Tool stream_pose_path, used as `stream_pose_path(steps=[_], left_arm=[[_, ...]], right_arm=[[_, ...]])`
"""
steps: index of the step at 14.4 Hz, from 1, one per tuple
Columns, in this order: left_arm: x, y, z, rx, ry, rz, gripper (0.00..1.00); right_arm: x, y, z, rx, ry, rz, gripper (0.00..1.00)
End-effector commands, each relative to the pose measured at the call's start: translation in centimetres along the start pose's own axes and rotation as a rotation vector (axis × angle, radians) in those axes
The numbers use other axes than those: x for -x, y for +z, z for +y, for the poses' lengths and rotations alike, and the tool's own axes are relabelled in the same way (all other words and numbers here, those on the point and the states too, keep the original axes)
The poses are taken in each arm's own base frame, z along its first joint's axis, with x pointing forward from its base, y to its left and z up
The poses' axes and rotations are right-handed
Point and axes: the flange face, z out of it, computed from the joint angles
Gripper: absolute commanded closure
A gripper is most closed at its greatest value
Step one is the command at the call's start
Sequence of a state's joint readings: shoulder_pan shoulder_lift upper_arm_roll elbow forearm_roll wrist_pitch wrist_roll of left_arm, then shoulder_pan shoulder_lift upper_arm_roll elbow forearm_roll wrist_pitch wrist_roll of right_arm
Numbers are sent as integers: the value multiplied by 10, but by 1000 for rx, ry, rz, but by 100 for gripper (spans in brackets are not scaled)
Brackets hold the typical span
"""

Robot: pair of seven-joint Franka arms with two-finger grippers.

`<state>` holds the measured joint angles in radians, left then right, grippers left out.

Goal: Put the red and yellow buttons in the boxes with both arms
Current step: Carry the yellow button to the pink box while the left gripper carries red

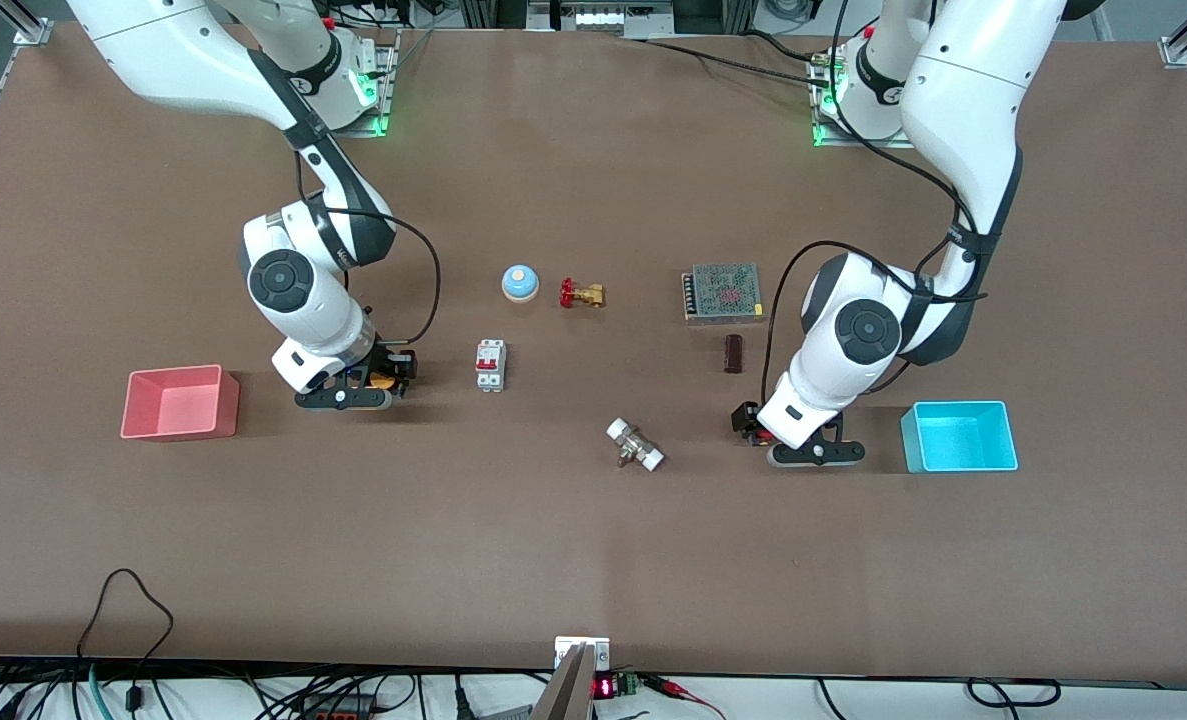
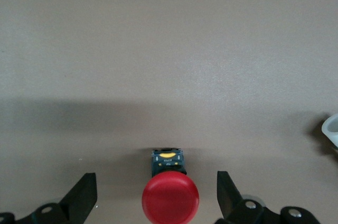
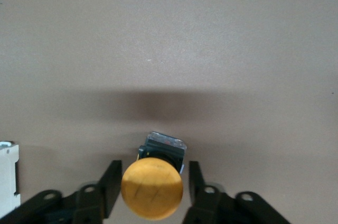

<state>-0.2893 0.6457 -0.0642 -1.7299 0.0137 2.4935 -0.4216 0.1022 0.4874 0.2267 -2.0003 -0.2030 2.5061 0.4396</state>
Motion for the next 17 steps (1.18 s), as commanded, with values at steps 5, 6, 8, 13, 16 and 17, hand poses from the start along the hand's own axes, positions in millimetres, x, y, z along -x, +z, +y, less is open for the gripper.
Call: stream_pose_path(steps=[5, 6, 8, 13, 16, 17], left_arm=[[6, 18, 8, 13, 1, 16, 2], [6, 20, 8, 12, 1, 13, 2], [6, 20, 8, 12, 1, 13, 3], [7, 26, 10, 16, 3, 19, 11], [10, 30, 13, 14, 11, 13, 31], [11, 32, 13, 13, 11, 10, 37]], right_arm=[[-4, 0, -2, 7, -5, 16, 89], [-7, -8, -2, 4, -14, 29, 89], [-15, -40, 5, 14, -9, 58, 89], [-36, -126, 54, 35, -53, -3, 90], [-48, -168, 106, -17, -117, -16, 90], [-50, -173, 125, -11, -148, -8, 90]])
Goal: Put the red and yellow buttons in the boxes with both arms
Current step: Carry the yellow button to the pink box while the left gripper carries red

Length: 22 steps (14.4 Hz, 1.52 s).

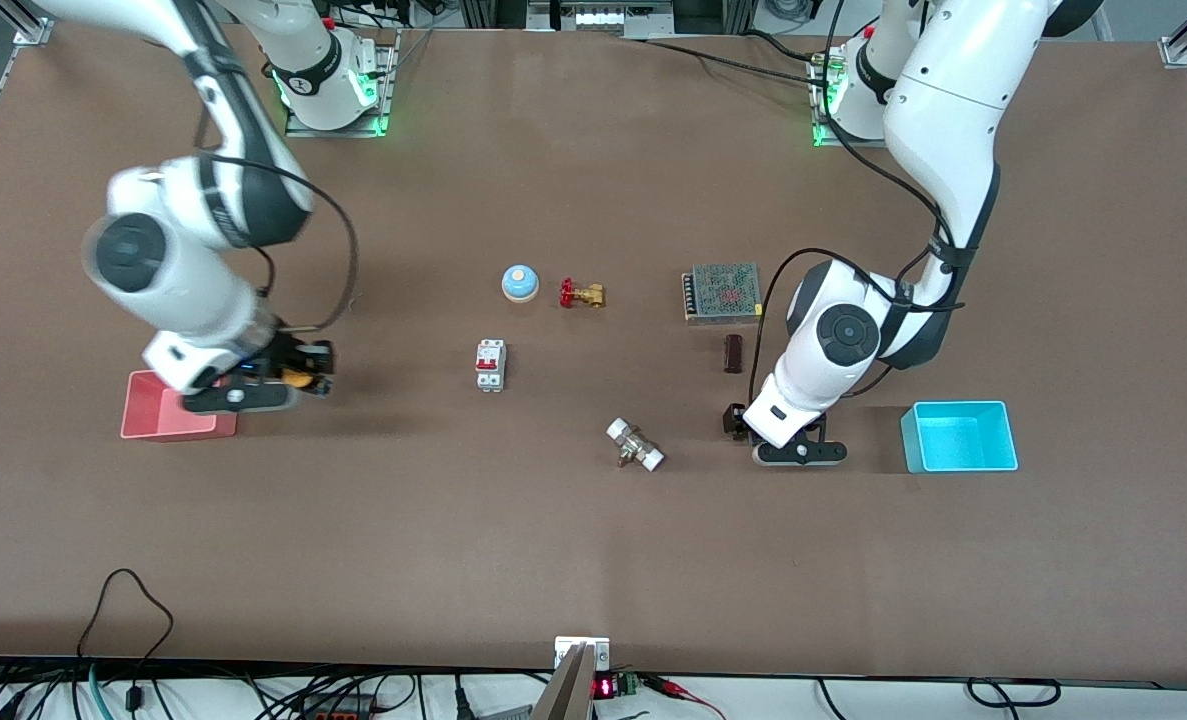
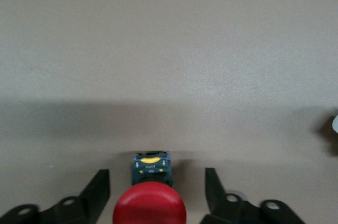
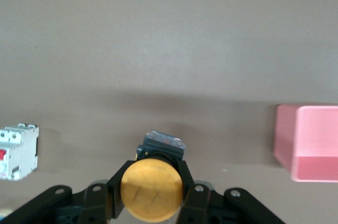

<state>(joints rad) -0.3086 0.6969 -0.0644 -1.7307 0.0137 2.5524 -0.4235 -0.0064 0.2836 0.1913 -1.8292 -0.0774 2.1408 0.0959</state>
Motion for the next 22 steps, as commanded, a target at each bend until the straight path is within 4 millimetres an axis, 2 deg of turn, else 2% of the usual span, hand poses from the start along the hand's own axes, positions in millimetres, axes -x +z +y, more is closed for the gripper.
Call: stream_pose_path(steps=[1, 3, 5, 7, 10, 13, 16, 19, 22], left_arm=[[1, 3, 3, 5, -5, 7, 43], [1, 3, 3, 4, 1, 7, 62], [-1, 1, 2, 1, 12, 12, 73], [-5, -5, -1, 0, 11, 19, 75], [-14, -25, -9, -5, 25, 35, 75], [-25, -59, -12, -27, 45, 2, 75], [-44, -96, -27, -57, 68, -32, 75], [-57, -127, -60, -72, 95, -52, 75], [-62, -149, -98, -84, 106, -90, 75]], right_arm=[[0, -13, 58, -13, -72, 2, 90], [-1, -15, 95, -50, -115, 17, 90], [0, -13, 133, -57, -157, 27, 90], [3, 4, 168, -49, -184, 11, 90], [4, 32, 203, -65, -218, 12, 90], [6, 64, 225, -56, -261, 22, 90], [5, 92, 233, -49, -270, 27, 89], [4, 118, 233, -49, -269, 23, 89], [7, 143, 232, -62, -268, -5, 88]])
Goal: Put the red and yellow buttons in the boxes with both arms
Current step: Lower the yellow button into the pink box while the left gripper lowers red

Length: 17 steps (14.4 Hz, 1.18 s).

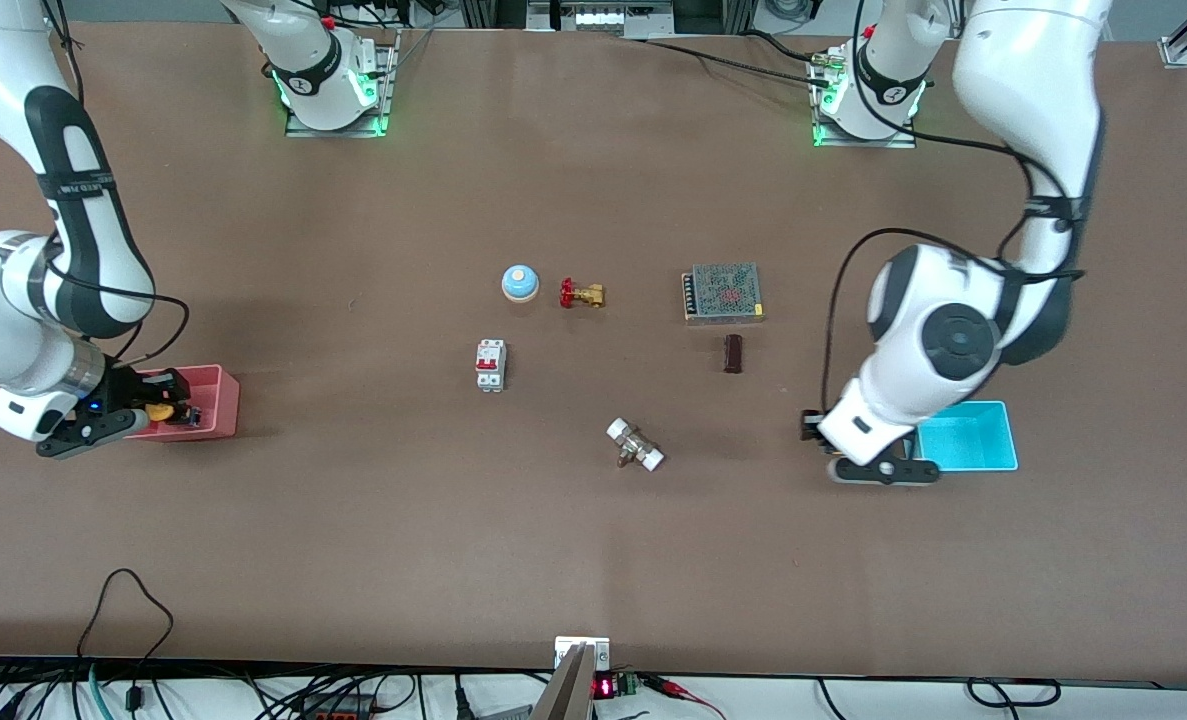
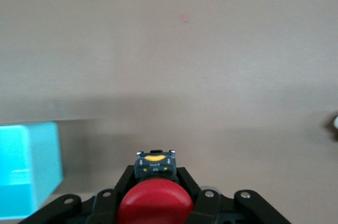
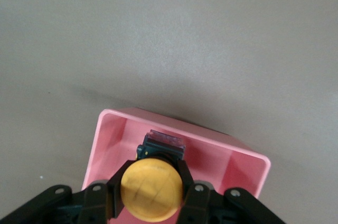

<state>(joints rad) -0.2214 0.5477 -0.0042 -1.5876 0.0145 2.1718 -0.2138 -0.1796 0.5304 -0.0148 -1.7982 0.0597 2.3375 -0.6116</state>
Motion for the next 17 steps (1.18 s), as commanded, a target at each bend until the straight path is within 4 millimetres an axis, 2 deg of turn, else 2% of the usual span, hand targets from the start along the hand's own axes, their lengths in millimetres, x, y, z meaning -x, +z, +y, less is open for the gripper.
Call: stream_pose_path(steps=[1, 3, 6, 8, 9, 10, 11, 12, 17], left_arm=[[2, -19, -40, -9, 25, -42, 75], [0, -18, -75, -11, 19, -61, 75], [-2, -4, -135, -15, -18, -83, 76], [-1, 8, -160, -73, 6, -97, 76], [0, 14, -171, -92, 10, -104, 76], [0, 20, -180, -96, 3, -110, 76], [2, 29, -189, -94, 9, -120, 76], [2, 33, -194, -91, 15, -118, 76], [19, 69, -190, -74, 23, -96, 76]], right_arm=[[-1, 15, 3, -22, -12, 1, 89], [2, 21, 4, -28, -8, -8, 88], [6, 24, 9, -31, 1, -12, 88], [7, 27, 9, -32, 2, -15, 86], [6, 28, 9, -30, 2, -13, 77], [7, 31, 10, -32, 4, -15, 77], [7, 32, 10, -30, 4, -13, 70], [7, 32, 10, -29, 4, -12, 69], [7, 35, 11, -28, 6, -11, 38]])
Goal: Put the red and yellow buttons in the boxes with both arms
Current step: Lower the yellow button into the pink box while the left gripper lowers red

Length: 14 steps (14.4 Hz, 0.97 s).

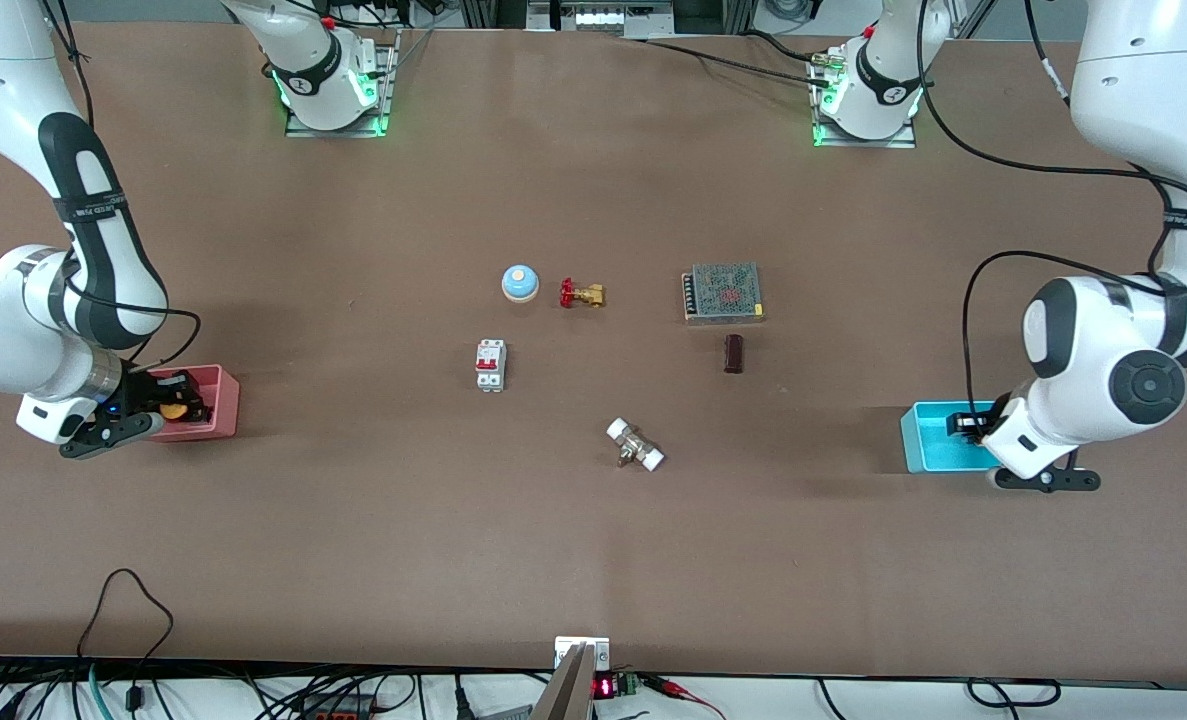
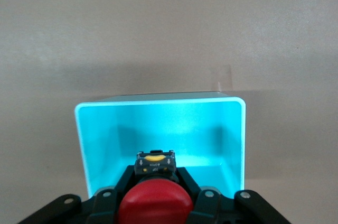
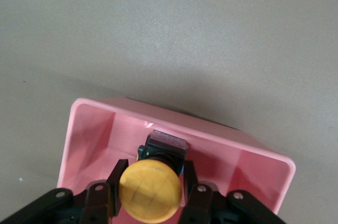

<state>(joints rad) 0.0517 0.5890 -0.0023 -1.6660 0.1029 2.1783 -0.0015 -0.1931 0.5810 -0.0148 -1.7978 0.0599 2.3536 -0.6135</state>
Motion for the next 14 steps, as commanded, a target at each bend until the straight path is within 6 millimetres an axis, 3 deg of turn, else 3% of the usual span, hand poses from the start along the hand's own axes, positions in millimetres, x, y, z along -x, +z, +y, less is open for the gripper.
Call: stream_pose_path(steps=[1, 3, 6, 8, 10, 14], left_arm=[[11, 15, 3, 4, 29, 40, 76], [17, 32, -1, 9, 22, 72, 76], [19, 41, -2, 11, 21, 88, 76], [19, 44, -7, 17, 11, 85, 76], [19, 47, -7, 20, 6, 88, 76], [18, 54, -9, 28, 3, 96, 76]], right_arm=[[-1, 4, 4, -11, -8, 18, 33], [-2, 3, 3, -9, -8, 20, 19], [-4, -4, 3, -5, 3, 27, 1], [-8, -15, 0, -2, -4, 41, 0], [-14, -38, -9, 2, -17, 55, 0], [-19, -105, -37, -26, 41, 50, 0]])
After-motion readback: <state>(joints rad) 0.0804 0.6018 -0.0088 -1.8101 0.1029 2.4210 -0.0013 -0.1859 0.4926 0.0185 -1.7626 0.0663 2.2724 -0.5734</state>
